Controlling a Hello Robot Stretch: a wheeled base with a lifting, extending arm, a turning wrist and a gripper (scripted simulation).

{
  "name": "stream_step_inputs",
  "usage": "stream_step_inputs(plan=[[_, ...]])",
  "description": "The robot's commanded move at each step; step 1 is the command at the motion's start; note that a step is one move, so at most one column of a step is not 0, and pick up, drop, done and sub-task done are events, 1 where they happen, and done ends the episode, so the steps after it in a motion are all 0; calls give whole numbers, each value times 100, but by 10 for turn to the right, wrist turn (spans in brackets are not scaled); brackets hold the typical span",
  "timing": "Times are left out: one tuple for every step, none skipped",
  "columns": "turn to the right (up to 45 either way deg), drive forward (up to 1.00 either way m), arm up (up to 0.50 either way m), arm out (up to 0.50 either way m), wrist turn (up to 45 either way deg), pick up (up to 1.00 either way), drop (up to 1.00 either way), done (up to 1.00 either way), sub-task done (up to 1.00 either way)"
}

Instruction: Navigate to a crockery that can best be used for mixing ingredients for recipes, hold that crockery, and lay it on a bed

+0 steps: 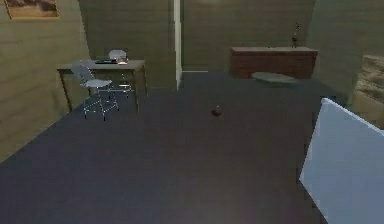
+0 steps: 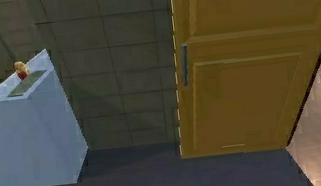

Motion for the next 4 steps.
stream_step_inputs(plan=[[-90, 0, 0, 0, 0, 0, 0, 0, 0], [0, 100, 0, 0, 0, 0, 0, 0, 0], [0, 100, 0, 0, 0, 0, 0, 0, 0], [0, 90, 0, 0, 0, 0, 0, 0, 0]])
